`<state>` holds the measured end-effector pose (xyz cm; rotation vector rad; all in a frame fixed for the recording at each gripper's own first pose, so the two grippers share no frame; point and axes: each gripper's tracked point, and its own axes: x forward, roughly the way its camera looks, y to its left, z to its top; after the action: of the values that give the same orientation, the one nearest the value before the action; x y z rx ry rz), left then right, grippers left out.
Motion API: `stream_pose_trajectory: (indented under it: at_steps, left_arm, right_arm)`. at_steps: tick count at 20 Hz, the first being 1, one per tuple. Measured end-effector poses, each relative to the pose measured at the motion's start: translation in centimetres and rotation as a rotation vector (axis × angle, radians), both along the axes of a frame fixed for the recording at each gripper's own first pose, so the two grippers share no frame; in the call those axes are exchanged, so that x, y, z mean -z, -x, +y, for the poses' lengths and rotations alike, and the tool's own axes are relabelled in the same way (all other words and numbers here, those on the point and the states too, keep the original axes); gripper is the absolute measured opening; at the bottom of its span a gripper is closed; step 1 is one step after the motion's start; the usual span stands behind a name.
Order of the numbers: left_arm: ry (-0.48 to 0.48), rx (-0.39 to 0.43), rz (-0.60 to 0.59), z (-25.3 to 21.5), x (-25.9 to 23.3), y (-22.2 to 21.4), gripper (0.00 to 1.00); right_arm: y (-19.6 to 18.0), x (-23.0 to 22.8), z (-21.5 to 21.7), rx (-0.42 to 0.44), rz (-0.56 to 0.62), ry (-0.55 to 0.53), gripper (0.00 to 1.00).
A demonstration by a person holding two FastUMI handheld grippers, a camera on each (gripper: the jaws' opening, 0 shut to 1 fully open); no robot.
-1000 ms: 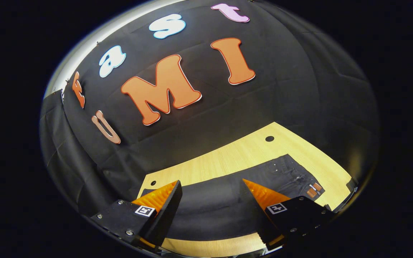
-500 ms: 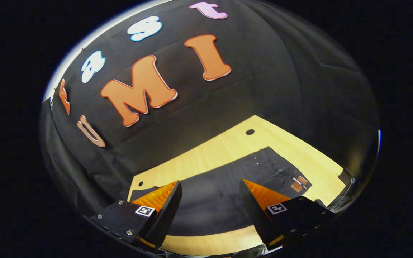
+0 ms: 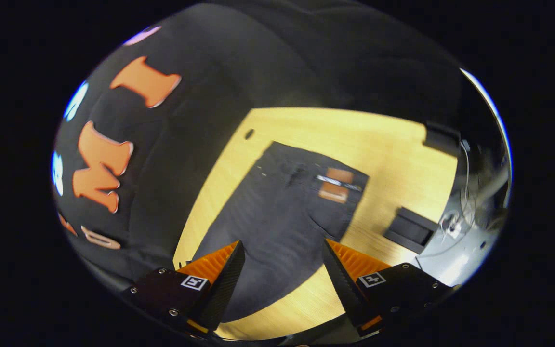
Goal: Grasp the waist and the cuffs of the jeans and fold them to make the two legs overlap; first hold the waist and fold one-third of the jeans toward the cuffs, then hold the cuffs and fold the remaining one-third in the same direction to finish folding.
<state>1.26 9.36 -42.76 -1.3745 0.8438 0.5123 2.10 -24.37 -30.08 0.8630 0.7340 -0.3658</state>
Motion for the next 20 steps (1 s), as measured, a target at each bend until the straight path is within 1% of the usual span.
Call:
stream_pose_trajectory:
  at_steps: [1, 4, 5, 7, 8, 10, 11, 13, 15, 17, 18, 19, 20]
  left_arm:
    - [0.000, 0.000, 0.005, -0.1, -0.1, 0.4, 0.05]
    - [-0.007, 0.004, 0.015, -0.4, -0.5, 1.0, 0.05]
    - [-0.007, 0.005, 0.020, -0.4, -0.6, 1.1, 0.05]
    - [-0.001, -0.002, 0.028, -0.5, -0.6, 1.4, 0.05]
    - [0.002, -0.002, 0.030, -0.6, -0.7, 1.6, 0.05]
    - [0.003, -0.004, 0.032, -0.5, -0.9, 2.0, 0.04]
    - [0.004, -0.005, 0.033, -0.4, -0.9, 2.0, 0.05]
    - [0.008, -0.008, 0.039, -0.5, -0.7, 1.9, 0.05]
    - [0.007, -0.008, 0.044, -0.6, -0.6, 2.0, 0.05]
    - [0.005, -0.005, 0.041, -0.6, -0.9, 1.8, 0.04]
    - [0.004, -0.004, 0.041, -0.7, -0.9, 1.8, 0.05]
    - [0.004, -0.005, 0.041, -0.7, -0.8, 1.7, 0.04]
    - [0.006, -0.008, 0.041, -0.8, -0.8, 1.7, 0.04]
  right_arm:
    - [0.1, 1.6, -0.6, 0.028, 0.027, -0.022, 0.98]
    - [0.1, 5.9, -2.6, 0.065, 0.127, 0.029, 0.98]
    - [-0.2, 6.6, -2.8, 0.072, 0.147, 0.020, 0.98]
    - [-1.3, 7.1, -3.0, 0.093, 0.142, -0.021, 0.99]
    - [-1.8, 7.4, -3.3, 0.099, 0.141, -0.023, 0.99]
    - [-2.6, 8.1, -3.3, 0.067, 0.131, -0.008, 0.98]
    - [-2.6, 7.7, -3.1, 0.054, 0.128, -0.002, 0.95]
    - [-3.3, 7.6, -2.9, 0.050, 0.118, -0.013, 0.94]
    - [-4.1, 7.7, -2.8, 0.076, 0.105, -0.017, 0.94]
    - [-4.5, 8.0, -3.2, 0.111, 0.093, 0.005, 0.92]
    - [-4.3, 8.2, -3.5, 0.128, 0.099, 0.018, 0.82]
    - [-4.0, 8.1, -3.8, 0.132, 0.101, 0.035, 0.76]
    - [-4.1, 8.3, -4.0, 0.128, 0.096, 0.057, 0.55]
